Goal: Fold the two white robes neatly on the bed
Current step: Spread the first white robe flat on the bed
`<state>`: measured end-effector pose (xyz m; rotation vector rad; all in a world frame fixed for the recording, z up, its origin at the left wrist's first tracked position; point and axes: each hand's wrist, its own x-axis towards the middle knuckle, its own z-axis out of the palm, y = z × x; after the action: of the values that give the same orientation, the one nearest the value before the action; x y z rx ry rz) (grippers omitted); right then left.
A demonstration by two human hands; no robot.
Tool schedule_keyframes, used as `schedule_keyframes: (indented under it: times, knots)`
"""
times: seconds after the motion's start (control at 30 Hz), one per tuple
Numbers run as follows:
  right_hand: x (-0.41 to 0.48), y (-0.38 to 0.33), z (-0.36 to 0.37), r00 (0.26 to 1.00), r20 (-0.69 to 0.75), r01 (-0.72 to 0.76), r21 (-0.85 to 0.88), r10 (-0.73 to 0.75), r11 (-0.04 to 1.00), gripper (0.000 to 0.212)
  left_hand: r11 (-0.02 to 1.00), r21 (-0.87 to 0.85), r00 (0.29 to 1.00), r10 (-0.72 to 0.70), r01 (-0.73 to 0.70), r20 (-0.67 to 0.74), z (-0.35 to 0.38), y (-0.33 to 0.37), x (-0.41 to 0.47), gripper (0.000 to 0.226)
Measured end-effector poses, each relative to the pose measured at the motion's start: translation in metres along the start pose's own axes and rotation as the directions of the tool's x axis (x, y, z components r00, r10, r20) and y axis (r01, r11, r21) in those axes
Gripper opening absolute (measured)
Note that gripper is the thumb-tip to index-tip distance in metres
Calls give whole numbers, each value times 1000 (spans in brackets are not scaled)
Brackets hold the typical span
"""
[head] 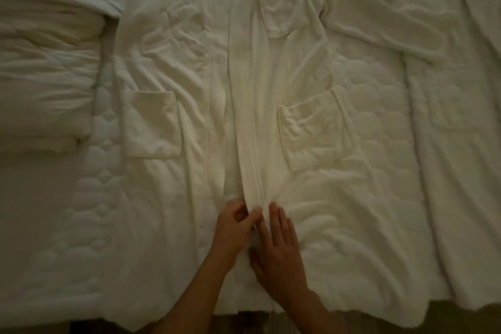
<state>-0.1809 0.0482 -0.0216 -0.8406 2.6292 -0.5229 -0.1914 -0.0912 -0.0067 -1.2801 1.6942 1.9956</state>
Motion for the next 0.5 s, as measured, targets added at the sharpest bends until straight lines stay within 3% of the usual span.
schedule_keyframes:
  times: [0.07, 0.13, 0.17, 0.23, 0.3, 0.4, 0.43, 0.5]
  knots:
    - [-14, -9, -1, 996, -80, -17, 119, 26, 993, 91, 957, -289, 991, -58, 21, -120, 2, -8, -15, 19]
    - [-21, -13, 2, 988, -118, -79, 160, 99, 984, 95, 805, -587, 980, -171, 79, -102, 8, -12, -23, 29]
    - [-29, -11, 8, 987, -91, -120, 141, 133, 983, 93, 804, -585, 983, -177, 111, -56, 12, -17, -27, 31]
    - [-51, -4, 19, 989, -11, -143, 86, 144, 986, 86, 939, -309, 988, -141, 151, 56, 21, -33, -43, 29]
    - [-72, 4, 26, 994, 14, -106, 15, 105, 994, 79, 990, -113, 996, -89, 90, 8, 29, -49, -58, 21]
    - [-104, 16, 26, 985, -48, -167, 38, 168, 985, 85, 980, -123, 946, 112, -156, -303, 25, -51, -74, 7]
    - [-115, 18, 26, 980, -59, -188, 75, 192, 979, 88, 970, -153, 938, 135, -191, -318, 22, -53, -80, 13]
    - [-135, 21, 31, 987, -52, -147, 119, 154, 982, 87, 979, -165, 988, 100, -118, -117, 19, -69, -92, 18]
